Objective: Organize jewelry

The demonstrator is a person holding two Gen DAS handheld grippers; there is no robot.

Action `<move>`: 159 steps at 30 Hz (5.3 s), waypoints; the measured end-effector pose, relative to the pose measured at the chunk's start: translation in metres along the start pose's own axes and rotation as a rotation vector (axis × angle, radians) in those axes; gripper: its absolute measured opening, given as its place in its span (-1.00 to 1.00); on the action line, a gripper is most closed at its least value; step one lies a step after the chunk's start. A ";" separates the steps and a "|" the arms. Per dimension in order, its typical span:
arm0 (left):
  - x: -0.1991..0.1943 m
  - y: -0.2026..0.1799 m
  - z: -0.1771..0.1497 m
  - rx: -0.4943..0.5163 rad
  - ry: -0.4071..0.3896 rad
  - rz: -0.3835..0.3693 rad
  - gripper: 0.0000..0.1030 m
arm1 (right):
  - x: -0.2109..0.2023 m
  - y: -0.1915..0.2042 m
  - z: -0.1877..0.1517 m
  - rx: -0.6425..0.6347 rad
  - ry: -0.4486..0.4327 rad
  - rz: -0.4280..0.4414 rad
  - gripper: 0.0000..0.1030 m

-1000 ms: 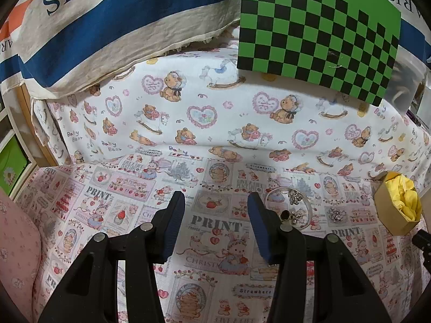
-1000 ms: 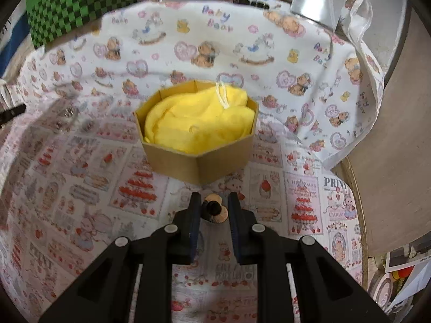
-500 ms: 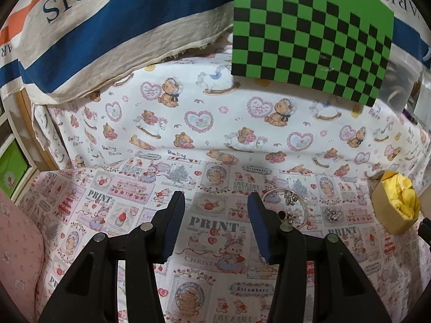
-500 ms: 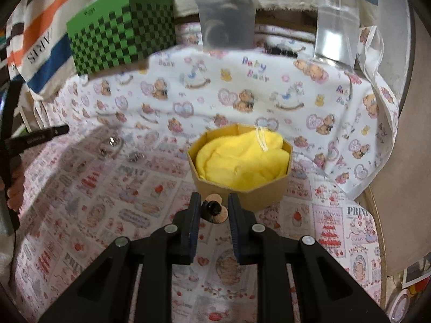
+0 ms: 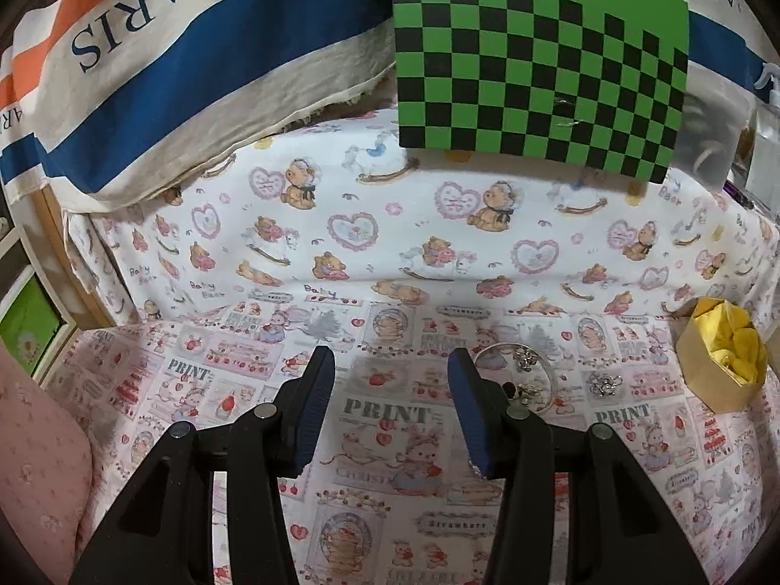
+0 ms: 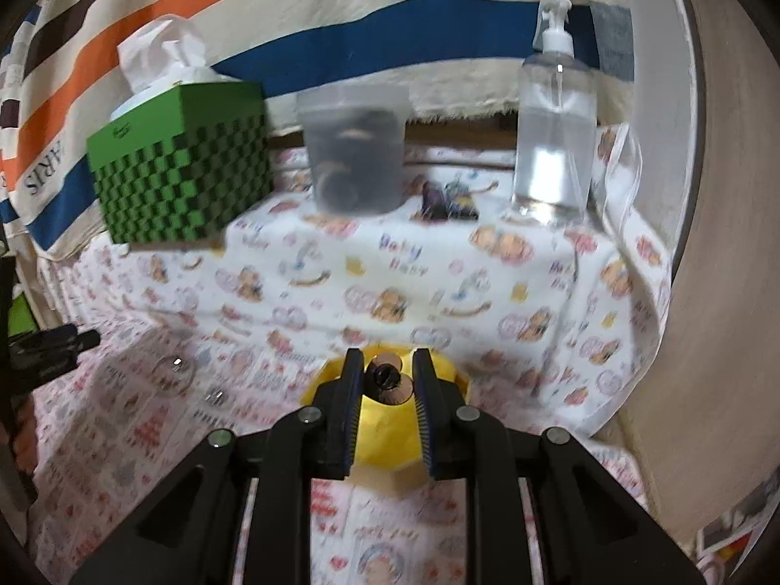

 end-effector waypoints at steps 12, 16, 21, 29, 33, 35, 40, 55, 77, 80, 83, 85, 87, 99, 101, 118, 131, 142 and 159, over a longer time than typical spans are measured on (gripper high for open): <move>0.004 0.006 -0.003 -0.019 0.016 -0.015 -0.06 | 0.036 -0.014 0.008 0.133 0.037 0.038 -0.64; 0.010 0.011 -0.005 -0.074 0.038 -0.073 0.12 | 0.050 -0.016 -0.003 0.167 0.094 0.100 -0.52; 0.022 0.025 -0.014 -0.179 0.082 -0.172 0.16 | 0.053 -0.015 -0.015 0.164 0.092 0.105 0.01; 0.036 -0.025 -0.033 0.027 0.185 -0.322 0.22 | 0.032 -0.015 -0.019 0.139 -0.025 0.068 0.55; 0.035 -0.051 -0.038 0.124 0.234 -0.332 0.21 | 0.034 -0.014 -0.020 0.119 -0.033 0.044 0.57; 0.037 -0.059 -0.041 0.161 0.251 -0.310 0.20 | 0.035 -0.015 -0.020 0.121 -0.028 0.044 0.59; 0.042 -0.063 -0.045 0.177 0.280 -0.264 -0.03 | 0.037 -0.016 -0.021 0.117 -0.023 0.027 0.59; 0.044 -0.034 -0.041 0.095 0.274 -0.240 -0.98 | 0.042 -0.010 -0.026 0.076 -0.024 -0.014 0.60; 0.019 -0.015 -0.029 0.049 0.199 -0.228 -0.35 | 0.040 -0.008 -0.026 0.033 -0.038 -0.014 0.60; 0.023 -0.010 -0.030 0.019 0.210 -0.221 -0.26 | 0.038 -0.006 -0.026 0.015 -0.058 -0.031 0.60; 0.026 -0.005 -0.032 -0.034 0.222 -0.262 -0.22 | 0.037 -0.003 -0.027 -0.007 -0.067 -0.037 0.60; 0.029 0.000 -0.034 -0.080 0.241 -0.300 -0.22 | 0.038 -0.002 -0.027 -0.007 -0.061 -0.027 0.60; 0.030 0.002 -0.035 -0.119 0.244 -0.333 -0.22 | 0.036 -0.001 -0.026 -0.005 -0.062 -0.018 0.60; 0.025 -0.022 -0.032 0.007 0.229 -0.314 -0.23 | 0.032 -0.008 -0.025 0.025 -0.069 -0.018 0.60; 0.027 -0.031 -0.035 0.057 0.245 -0.297 -0.23 | 0.032 -0.009 -0.025 0.022 -0.074 -0.020 0.60; 0.022 0.003 -0.027 -0.053 0.212 -0.356 -0.65 | 0.028 0.008 -0.028 -0.037 -0.083 -0.029 0.59; -0.010 0.020 -0.013 -0.175 0.075 -0.468 -0.65 | 0.010 0.023 -0.022 -0.011 -0.109 0.059 0.59; 0.015 0.029 -0.024 -0.186 0.184 -0.365 -0.65 | 0.051 0.118 -0.052 -0.140 0.240 0.270 0.24; 0.017 0.031 -0.026 -0.170 0.176 -0.329 -0.65 | 0.131 0.154 -0.102 -0.289 0.366 0.120 -0.82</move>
Point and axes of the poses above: each gripper's, at about its wrist camera, not at the fingertips, and x roughly the way its jaws point, y to its left, z to its top, the point moved 5 cm from there along x, roughly the way its jaws point, and after that the axes turned 13 degrees about x, right-handed, at the moved point
